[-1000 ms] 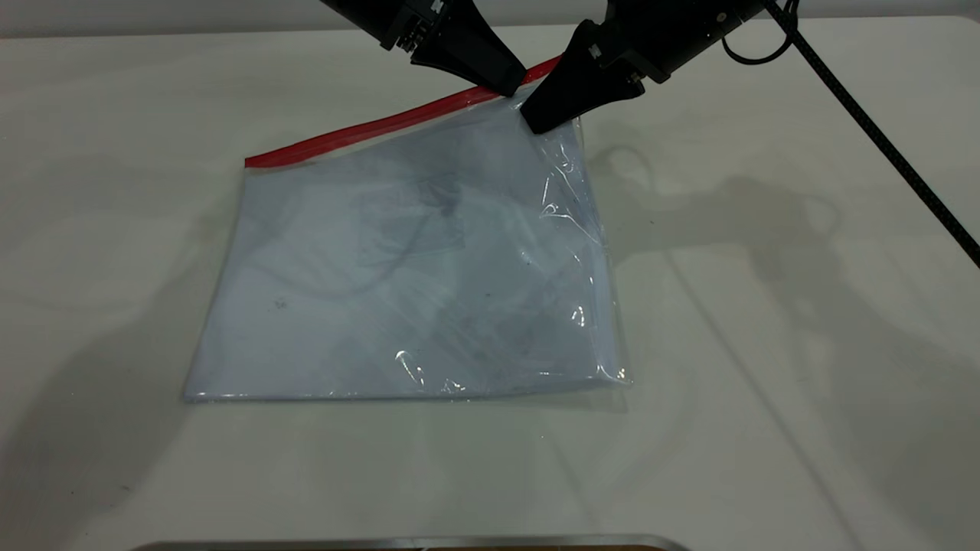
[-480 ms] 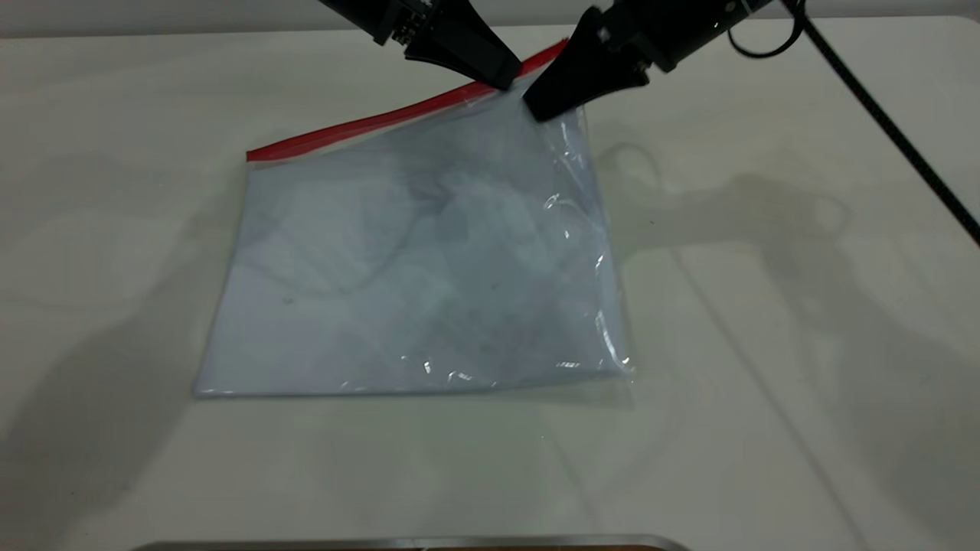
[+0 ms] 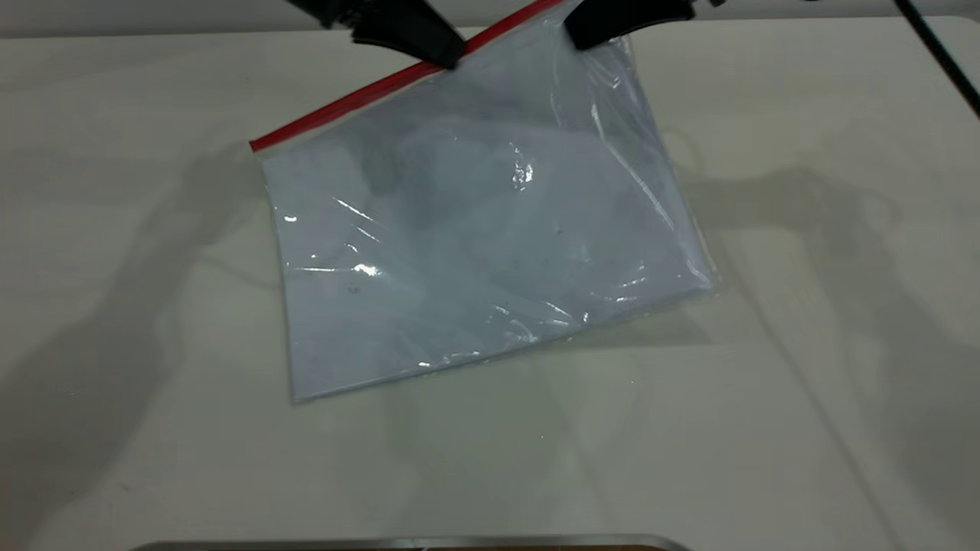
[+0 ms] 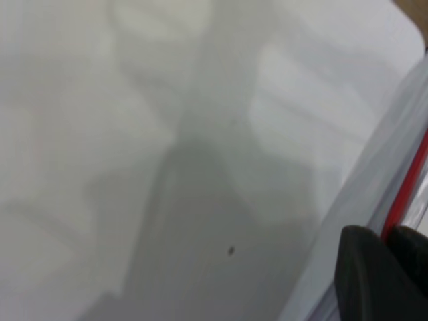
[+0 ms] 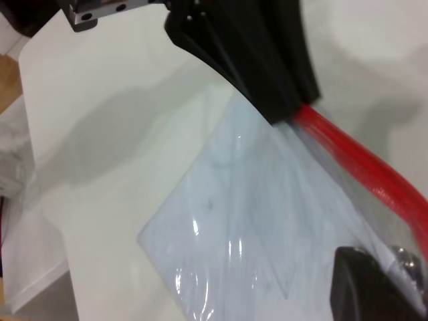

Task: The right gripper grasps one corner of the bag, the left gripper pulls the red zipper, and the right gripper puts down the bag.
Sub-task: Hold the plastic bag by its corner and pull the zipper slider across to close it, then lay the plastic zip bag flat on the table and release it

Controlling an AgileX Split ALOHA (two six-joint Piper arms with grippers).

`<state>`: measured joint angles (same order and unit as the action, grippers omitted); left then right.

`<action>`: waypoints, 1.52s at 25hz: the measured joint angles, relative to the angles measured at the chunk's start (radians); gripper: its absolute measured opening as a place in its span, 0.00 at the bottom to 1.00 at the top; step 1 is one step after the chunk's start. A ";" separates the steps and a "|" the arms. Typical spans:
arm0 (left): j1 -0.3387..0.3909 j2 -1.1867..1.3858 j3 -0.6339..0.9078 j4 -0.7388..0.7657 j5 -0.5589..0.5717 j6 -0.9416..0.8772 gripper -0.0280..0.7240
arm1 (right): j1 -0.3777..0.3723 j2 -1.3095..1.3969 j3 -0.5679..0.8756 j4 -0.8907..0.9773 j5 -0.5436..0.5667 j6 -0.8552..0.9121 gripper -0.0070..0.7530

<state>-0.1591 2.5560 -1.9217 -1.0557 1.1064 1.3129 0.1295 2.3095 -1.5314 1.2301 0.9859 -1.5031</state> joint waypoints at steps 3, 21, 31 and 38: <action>0.033 0.000 0.000 0.064 0.007 -0.021 0.11 | -0.030 0.000 0.000 0.010 0.009 -0.005 0.05; 0.170 -0.012 0.001 0.314 0.049 -0.238 0.15 | -0.083 0.000 0.000 0.019 0.005 -0.012 0.05; 0.175 -0.270 0.002 0.314 0.061 -0.296 0.52 | -0.092 0.074 0.000 0.038 -0.034 -0.009 0.07; 0.175 -0.594 0.003 0.250 0.061 -0.499 0.61 | -0.092 0.194 -0.002 0.046 -0.163 0.061 0.25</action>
<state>0.0162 1.9617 -1.9190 -0.8061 1.1674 0.8137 0.0378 2.5036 -1.5332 1.2765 0.8234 -1.4423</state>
